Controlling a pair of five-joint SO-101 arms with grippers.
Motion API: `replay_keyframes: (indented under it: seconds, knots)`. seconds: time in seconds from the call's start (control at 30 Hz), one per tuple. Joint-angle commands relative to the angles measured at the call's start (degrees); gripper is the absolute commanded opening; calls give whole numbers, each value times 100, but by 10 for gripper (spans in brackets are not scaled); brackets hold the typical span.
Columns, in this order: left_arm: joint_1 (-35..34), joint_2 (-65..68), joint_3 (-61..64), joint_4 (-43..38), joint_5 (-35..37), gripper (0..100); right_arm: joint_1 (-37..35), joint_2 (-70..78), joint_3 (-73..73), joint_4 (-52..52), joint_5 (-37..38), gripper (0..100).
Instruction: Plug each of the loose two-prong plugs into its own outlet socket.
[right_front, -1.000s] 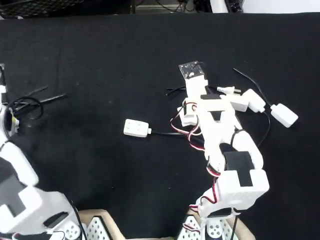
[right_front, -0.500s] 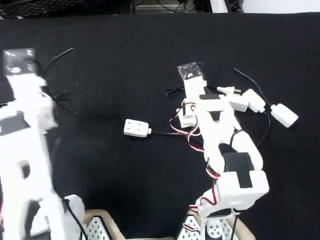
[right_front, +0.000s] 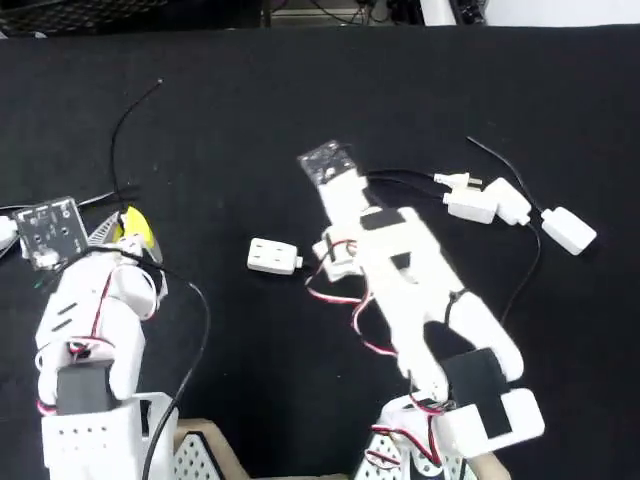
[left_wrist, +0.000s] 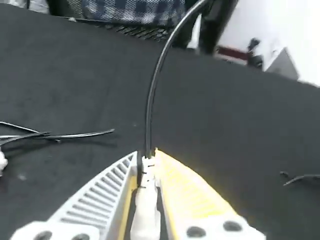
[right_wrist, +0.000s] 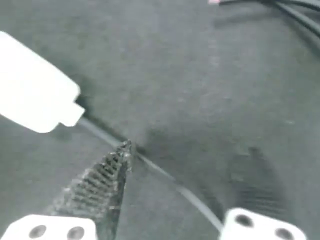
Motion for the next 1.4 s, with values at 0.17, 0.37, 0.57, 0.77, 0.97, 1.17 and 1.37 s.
replay_keyframes:
  seconds: [0.17, 0.37, 0.57, 0.77, 0.97, 1.17, 1.37]
  knots:
    - [101, -264, 145, -598, 2523, 29, -431, -303, 22, 44, 0, 37]
    - [382, -264, 778, -1600, 2541, 29, -475, -822, 189, -123, 325, 11]
    - [611, -264, 963, -2215, 2567, 29, -774, -2615, 1402, -765, 378, 11]
    - [1349, -281, 1631, -2945, 2593, 30, -1503, -5596, 3196, -1240, 809, 11]
    - [1675, -862, 2343, -3938, 3903, 30, -1960, -8690, 4804, -1187, 967, 11]
    - [1886, -1881, 2835, -3947, 3895, 30, -1978, -10818, 5437, -448, 967, 11]
    - [2299, -1705, 2818, -3675, 3886, 30, -1978, -10527, 5437, -905, 536, 11]
